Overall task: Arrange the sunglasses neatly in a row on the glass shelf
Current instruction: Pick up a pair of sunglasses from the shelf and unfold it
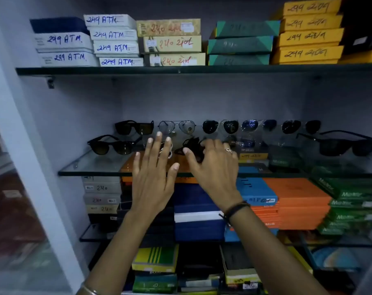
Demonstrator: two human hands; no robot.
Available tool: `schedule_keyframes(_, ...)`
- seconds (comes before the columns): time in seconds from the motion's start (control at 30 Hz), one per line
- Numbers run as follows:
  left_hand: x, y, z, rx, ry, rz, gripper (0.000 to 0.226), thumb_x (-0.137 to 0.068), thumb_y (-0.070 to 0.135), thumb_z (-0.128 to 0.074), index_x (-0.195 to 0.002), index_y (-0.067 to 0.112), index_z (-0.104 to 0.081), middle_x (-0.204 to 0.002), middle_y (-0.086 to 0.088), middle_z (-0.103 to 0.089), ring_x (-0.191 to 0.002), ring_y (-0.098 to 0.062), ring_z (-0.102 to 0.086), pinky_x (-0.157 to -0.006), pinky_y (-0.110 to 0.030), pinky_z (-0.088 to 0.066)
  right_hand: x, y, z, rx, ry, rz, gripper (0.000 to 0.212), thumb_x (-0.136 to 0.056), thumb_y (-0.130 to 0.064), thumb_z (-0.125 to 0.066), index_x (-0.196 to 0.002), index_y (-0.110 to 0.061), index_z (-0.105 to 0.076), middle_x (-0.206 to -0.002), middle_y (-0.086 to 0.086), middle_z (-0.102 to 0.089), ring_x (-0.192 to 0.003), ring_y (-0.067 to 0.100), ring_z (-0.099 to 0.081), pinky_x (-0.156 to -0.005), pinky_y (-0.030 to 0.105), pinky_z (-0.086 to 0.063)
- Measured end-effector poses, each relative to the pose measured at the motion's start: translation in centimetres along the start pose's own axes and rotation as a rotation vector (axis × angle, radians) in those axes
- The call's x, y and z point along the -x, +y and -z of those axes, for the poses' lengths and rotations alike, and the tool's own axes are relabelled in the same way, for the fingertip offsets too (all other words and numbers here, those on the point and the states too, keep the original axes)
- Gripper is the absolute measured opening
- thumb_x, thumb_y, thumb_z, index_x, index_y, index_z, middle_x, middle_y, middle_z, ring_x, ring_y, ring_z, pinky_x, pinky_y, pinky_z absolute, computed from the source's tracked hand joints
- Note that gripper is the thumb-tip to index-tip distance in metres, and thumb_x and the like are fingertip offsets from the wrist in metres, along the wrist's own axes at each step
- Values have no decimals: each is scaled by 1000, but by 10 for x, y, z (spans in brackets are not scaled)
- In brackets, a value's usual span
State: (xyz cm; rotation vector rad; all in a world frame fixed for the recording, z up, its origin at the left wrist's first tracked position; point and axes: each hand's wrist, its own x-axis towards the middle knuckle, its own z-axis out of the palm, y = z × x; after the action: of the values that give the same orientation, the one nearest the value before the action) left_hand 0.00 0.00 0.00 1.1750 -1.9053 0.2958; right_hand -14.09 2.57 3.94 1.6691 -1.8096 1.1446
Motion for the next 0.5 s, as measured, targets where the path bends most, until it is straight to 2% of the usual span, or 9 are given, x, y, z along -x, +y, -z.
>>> schedule_keyframes(0.1,-3,-1,2,-46,0,-17,57,-95,47,-19,-147,27,-7,-158,2,-4,-144,-12,1,-115,-45,-8,-12,-11,-7,92,-41,-44,59,-84,-58,-46,-105,-5,-59,-108,17,-64,-101,33,-57,-81,41,-42)
schedule_keyframes(0.17,-2,-3,-1,-51,-6,-30,57,-95,46,-21,-147,27,-7,-158,1,-4,-145,-13,1,-115,-45,-8,-20,-14,-6,142,-111,-65,51,-83,-52,-52,-99,-4,-60,-104,17,-65,-96,32,-59,-81,40,-42)
schedule_keyframes(0.3,-3,-5,-2,-64,0,-22,57,-95,45,-22,-146,27,-8,-158,1,-4,-144,-13,1,-114,-43,-6,-25,-2,3,138,-174,-93,31,-85,-35,-59,-80,-5,-61,-93,14,-66,-84,32,-62,-63,34,-40)
schedule_keyframes(0.37,-3,-3,-2,-64,-1,-16,56,-95,45,-21,-146,27,-9,-158,2,-4,-144,-14,1,-114,-44,-7,-25,7,8,127,-172,-100,24,-88,-26,-57,-81,-3,-59,-95,16,-63,-85,34,-62,-59,32,-37)
schedule_keyframes(0.5,-3,-1,-1,-25,-4,7,57,-94,46,-24,-146,25,-12,-158,1,-7,-144,-14,1,-114,-45,-7,-23,30,21,71,-122,-110,21,-92,-14,-52,-89,4,-62,-112,22,-55,-85,36,-61,-60,29,-36)
